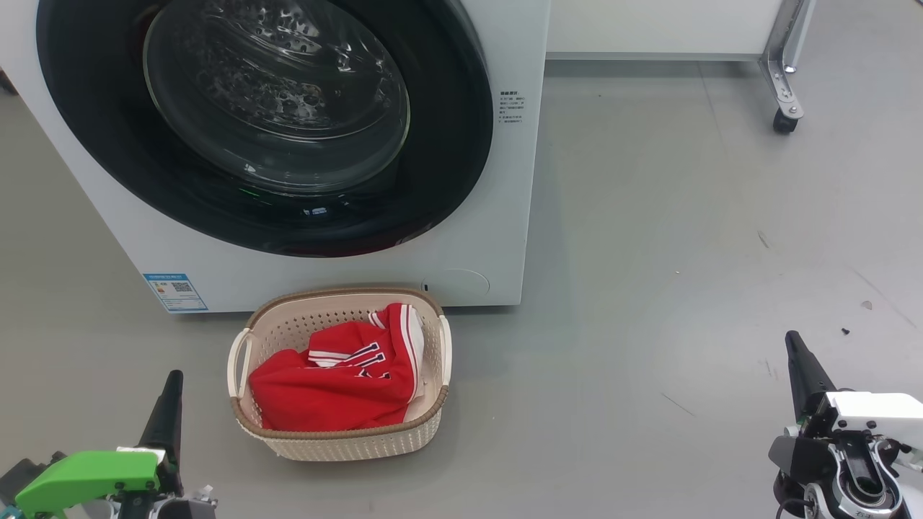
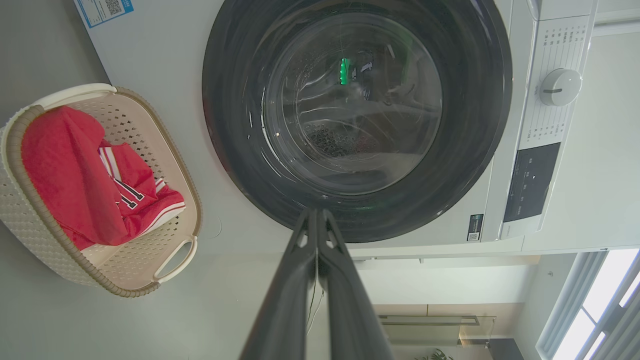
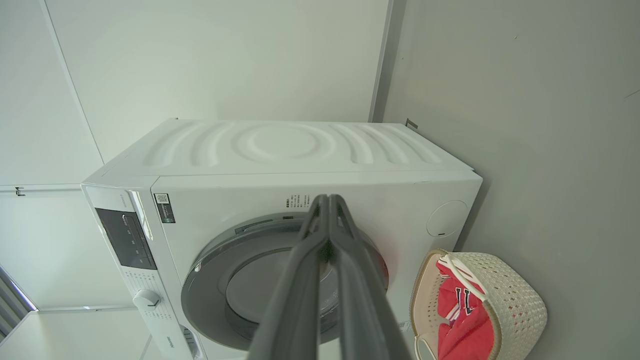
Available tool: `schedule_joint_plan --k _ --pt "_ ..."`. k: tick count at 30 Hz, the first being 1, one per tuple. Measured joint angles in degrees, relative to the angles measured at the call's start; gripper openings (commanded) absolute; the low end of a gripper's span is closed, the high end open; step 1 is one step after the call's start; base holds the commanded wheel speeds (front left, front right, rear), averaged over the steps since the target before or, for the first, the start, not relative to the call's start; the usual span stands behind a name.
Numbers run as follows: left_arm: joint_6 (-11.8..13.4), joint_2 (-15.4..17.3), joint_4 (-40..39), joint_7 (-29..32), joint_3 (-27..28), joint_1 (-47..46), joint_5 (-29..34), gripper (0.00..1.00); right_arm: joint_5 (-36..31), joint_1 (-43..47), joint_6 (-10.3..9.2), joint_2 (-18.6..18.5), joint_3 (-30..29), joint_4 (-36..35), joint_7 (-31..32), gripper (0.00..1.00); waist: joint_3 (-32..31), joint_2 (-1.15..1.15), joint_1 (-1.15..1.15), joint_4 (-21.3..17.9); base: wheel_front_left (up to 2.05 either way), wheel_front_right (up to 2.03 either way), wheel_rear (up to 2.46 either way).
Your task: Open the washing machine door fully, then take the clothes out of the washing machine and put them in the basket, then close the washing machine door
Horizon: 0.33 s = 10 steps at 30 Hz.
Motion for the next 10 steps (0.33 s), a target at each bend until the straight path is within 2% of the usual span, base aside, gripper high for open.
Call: schedule_joint_plan --k 10 --pt "0.0 0.0 0.0 0.0 0.0 0.0 0.0 0.00 0.2 0.0 0.00 0.0 0.0 0.0 0.0 0.00 0.0 0.00 0.00 0.0 0.00 0.00 0.00"
